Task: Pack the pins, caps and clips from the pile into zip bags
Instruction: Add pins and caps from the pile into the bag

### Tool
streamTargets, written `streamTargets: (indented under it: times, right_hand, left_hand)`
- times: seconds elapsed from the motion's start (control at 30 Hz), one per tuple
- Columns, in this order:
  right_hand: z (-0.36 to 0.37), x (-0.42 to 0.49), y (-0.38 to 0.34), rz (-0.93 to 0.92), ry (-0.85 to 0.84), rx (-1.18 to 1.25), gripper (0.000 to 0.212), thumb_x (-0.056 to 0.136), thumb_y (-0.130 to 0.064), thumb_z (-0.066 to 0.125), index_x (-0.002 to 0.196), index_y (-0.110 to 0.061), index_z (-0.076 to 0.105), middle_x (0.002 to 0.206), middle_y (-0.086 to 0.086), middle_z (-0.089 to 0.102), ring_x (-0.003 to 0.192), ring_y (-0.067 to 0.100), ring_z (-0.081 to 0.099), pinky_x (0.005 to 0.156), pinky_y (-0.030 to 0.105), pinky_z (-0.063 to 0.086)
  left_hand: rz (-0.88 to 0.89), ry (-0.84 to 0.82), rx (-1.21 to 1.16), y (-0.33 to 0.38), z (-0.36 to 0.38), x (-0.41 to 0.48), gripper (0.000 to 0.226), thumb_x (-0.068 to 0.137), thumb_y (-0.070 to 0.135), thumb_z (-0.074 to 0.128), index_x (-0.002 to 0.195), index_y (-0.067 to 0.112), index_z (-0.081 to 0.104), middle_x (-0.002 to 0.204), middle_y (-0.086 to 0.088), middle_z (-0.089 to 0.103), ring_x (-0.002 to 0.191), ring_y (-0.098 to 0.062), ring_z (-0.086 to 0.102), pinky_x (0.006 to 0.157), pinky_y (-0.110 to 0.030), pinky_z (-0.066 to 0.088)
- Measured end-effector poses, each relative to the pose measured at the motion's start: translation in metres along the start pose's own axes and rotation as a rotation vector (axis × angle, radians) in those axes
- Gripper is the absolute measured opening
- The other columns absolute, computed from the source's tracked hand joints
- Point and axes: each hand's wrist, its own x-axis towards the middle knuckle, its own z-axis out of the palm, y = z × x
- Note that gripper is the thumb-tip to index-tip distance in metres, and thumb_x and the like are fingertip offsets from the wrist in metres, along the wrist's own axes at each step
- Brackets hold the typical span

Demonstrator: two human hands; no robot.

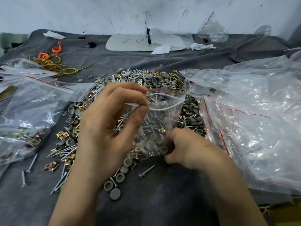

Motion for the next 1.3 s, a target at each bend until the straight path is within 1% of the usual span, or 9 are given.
streamTargets:
  times: [0.13, 0.2, 0.33, 0.5, 0.7, 0.83, 1.03, 1.17, 1.3]
  right_hand:
    - [-0.005, -0.001, 0.005, 0.028, -0.029, 0.000, 0.023, 0.079, -0.018, 0.072, 0.101, -0.014, 0.066, 0.099, 0.005, 0.066, 0.092, 0.024, 0.064, 0.082, 0.032, 0.053]
    - [-0.007, 0.000, 0.010, 0.040, 0.004, -0.024, 0.011, 0.080, -0.013, 0.070, 0.087, -0.014, 0.061, 0.090, 0.004, 0.062, 0.088, 0.024, 0.063, 0.068, 0.027, 0.049]
    - [-0.012, 0.000, 0.024, 0.055, 0.113, 0.019, 0.023, 0.080, -0.009, 0.070, 0.074, -0.021, 0.052, 0.084, 0.001, 0.058, 0.082, 0.020, 0.059, 0.060, 0.024, 0.042]
    - [-0.027, -0.013, 0.036, -0.025, 0.544, 0.394, 0.025, 0.079, -0.010, 0.076, 0.071, -0.026, 0.058, 0.070, -0.010, 0.061, 0.068, 0.005, 0.061, 0.055, 0.010, 0.038]
    - [-0.037, -0.042, 0.005, -0.560, 1.047, 0.716, 0.018, 0.079, -0.013, 0.077, 0.080, -0.024, 0.062, 0.080, -0.005, 0.069, 0.076, 0.011, 0.067, 0.068, 0.018, 0.052]
    - [-0.032, -0.044, -0.007, -0.594, 0.971, 0.580, 0.011, 0.081, -0.017, 0.074, 0.087, -0.023, 0.066, 0.086, -0.008, 0.069, 0.083, 0.014, 0.067, 0.072, 0.029, 0.055]
    - [-0.036, -0.035, 0.012, -0.478, 1.135, 0.811, 0.007, 0.089, -0.021, 0.064, 0.084, -0.022, 0.068, 0.079, -0.001, 0.069, 0.070, 0.009, 0.065, 0.061, 0.018, 0.051]
    - [-0.021, -0.003, 0.028, -0.148, 0.656, 0.516, 0.014, 0.087, -0.020, 0.067, 0.076, -0.028, 0.064, 0.071, -0.012, 0.063, 0.062, -0.006, 0.057, 0.054, 0.006, 0.039]
    - [0.002, 0.019, 0.020, -0.029, 0.349, 0.135, 0.009, 0.084, -0.014, 0.069, 0.087, -0.022, 0.071, 0.109, 0.000, 0.068, 0.104, 0.019, 0.062, 0.087, 0.027, 0.048]
  left_hand:
    - [0.004, 0.001, 0.007, 0.000, -0.001, 0.000, 0.007, 0.098, 0.021, 0.056, 0.102, 0.027, 0.058, 0.114, 0.001, 0.062, 0.112, -0.022, 0.062, 0.090, -0.045, 0.051]
    - [0.009, 0.000, 0.027, 0.000, -0.001, 0.000, 0.006, 0.098, 0.020, 0.056, 0.101, 0.025, 0.059, 0.113, 0.001, 0.062, 0.111, -0.021, 0.062, 0.087, -0.043, 0.051]
    - [0.006, -0.006, 0.031, -0.001, 0.000, 0.000, 0.004, 0.097, 0.020, 0.057, 0.099, 0.021, 0.060, 0.114, 0.001, 0.062, 0.111, -0.021, 0.062, 0.085, -0.049, 0.052]
    - [-0.014, -0.019, -0.003, 0.001, 0.002, 0.000, 0.005, 0.096, 0.020, 0.057, 0.100, 0.022, 0.060, 0.114, 0.003, 0.061, 0.111, -0.022, 0.062, 0.084, -0.054, 0.052]
    - [0.028, -0.055, 0.084, 0.009, 0.008, 0.001, 0.005, 0.096, 0.018, 0.057, 0.095, 0.019, 0.062, 0.113, 0.001, 0.062, 0.110, -0.013, 0.061, 0.083, -0.033, 0.048]
    - [0.043, -0.068, 0.106, 0.009, 0.010, 0.001, 0.005, 0.096, 0.018, 0.058, 0.096, 0.017, 0.063, 0.113, -0.002, 0.063, 0.111, -0.015, 0.061, 0.083, -0.035, 0.049]
    - [-0.011, -0.026, 0.010, 0.003, 0.006, 0.000, 0.005, 0.096, 0.020, 0.057, 0.099, 0.022, 0.060, 0.115, 0.001, 0.062, 0.113, -0.021, 0.062, 0.088, -0.044, 0.051]
    - [-0.012, -0.001, 0.027, 0.000, 0.002, 0.000, 0.005, 0.097, 0.022, 0.057, 0.100, 0.023, 0.060, 0.115, 0.003, 0.061, 0.113, -0.022, 0.062, 0.089, -0.051, 0.052]
    - [-0.003, 0.008, 0.052, 0.000, 0.000, 0.001, 0.004, 0.097, 0.021, 0.057, 0.099, 0.022, 0.059, 0.114, 0.003, 0.061, 0.112, -0.019, 0.062, 0.087, -0.043, 0.052]
